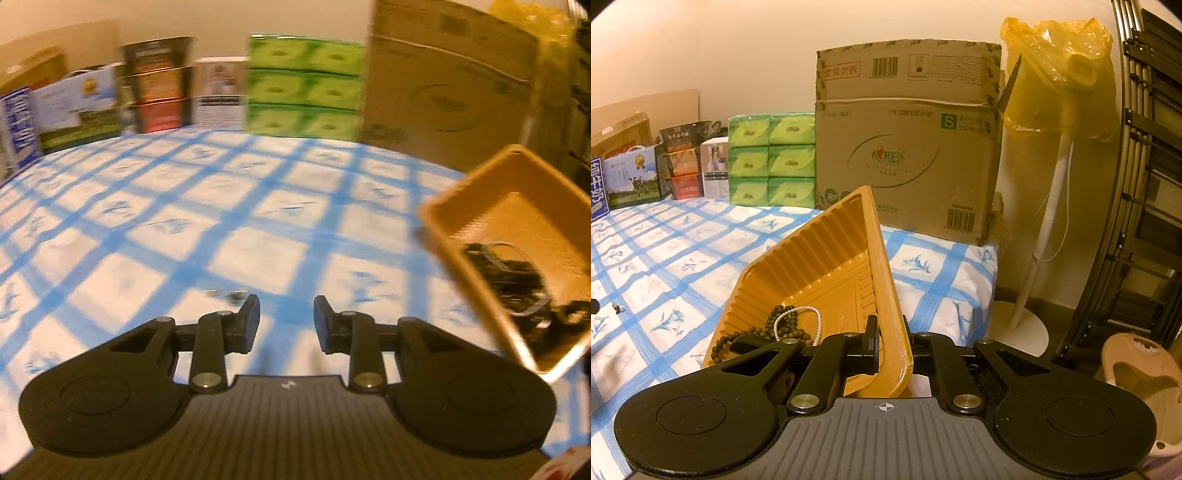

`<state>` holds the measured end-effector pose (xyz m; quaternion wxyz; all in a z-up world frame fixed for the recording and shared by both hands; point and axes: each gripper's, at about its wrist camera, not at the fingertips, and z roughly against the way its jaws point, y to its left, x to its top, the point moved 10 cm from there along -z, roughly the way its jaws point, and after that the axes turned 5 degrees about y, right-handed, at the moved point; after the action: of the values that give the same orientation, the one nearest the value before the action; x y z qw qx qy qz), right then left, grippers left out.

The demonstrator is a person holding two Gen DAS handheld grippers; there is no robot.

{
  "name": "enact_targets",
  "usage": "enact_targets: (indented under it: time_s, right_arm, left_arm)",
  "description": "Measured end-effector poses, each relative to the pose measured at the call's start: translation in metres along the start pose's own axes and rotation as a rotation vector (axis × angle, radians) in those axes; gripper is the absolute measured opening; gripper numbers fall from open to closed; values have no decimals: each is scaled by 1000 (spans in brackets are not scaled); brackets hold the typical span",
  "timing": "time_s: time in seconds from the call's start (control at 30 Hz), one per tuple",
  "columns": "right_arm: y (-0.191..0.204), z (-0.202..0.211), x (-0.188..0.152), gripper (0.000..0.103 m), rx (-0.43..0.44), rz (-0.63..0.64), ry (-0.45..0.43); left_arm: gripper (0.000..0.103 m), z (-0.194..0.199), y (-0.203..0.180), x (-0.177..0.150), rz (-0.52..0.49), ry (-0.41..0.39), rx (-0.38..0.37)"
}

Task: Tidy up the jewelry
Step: 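Move the left tool to the small silver studs on the cloth, then close the left tool on one small silver stud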

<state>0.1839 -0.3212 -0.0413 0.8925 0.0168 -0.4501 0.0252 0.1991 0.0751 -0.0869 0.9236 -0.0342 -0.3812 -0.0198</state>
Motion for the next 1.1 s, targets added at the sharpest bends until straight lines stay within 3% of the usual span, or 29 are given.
enact_targets:
  time_s: [0.2,0.77,1.1]
  right_arm:
    - [0,0,-1,8,-4,8,0]
    - [-1,0,-2,8,-4,3,0]
    - [-1,0,-2,8,-5,3,1]
  left_arm:
    - [28,-21,27,0,7,3,55]
    - [27,-80,20,0,-101,44,80]
    - [13,-89,20,1,-119,44,84]
